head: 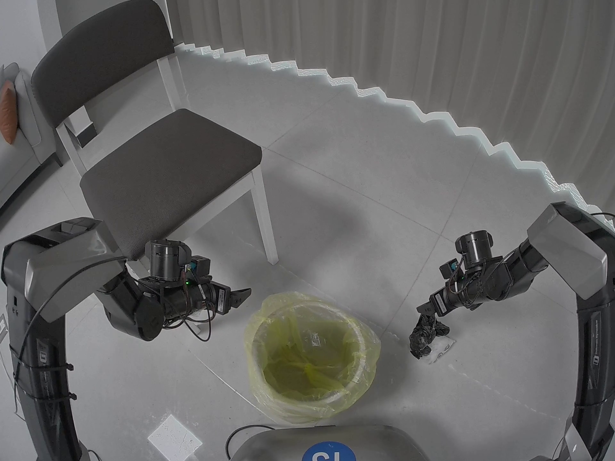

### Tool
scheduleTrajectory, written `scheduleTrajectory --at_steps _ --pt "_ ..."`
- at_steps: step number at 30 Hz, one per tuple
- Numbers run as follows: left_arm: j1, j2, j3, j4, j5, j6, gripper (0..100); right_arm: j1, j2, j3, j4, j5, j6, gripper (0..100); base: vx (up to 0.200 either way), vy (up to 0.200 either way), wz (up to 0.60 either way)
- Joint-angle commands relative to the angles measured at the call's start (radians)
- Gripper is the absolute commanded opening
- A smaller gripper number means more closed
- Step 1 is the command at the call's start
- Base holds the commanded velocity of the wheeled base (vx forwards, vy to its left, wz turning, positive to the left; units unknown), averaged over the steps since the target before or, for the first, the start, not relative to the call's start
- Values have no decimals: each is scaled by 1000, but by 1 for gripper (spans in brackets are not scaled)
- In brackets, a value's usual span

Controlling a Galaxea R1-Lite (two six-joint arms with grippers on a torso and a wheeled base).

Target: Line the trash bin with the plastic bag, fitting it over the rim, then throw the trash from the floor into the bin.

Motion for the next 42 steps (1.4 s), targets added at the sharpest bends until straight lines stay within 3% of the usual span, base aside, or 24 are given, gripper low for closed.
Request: scheduleTrajectory --at_steps 1,12,31,42 --pt "7 -86 68 -8 0 -19 100 -27 71 -68 17 -3 0 100 0 0 0" --pt "19 -111 139 -77 2 -33 100 -49 194 -327 210 -24 0 100 0 0 0" --pt "24 -108 148 -77 8 -31 100 -35 221 -375 276 -21 1 100 0 0 0" --pt "19 -98 143 -77 9 -31 100 -15 293 -520 333 -27 47 100 0 0 0"
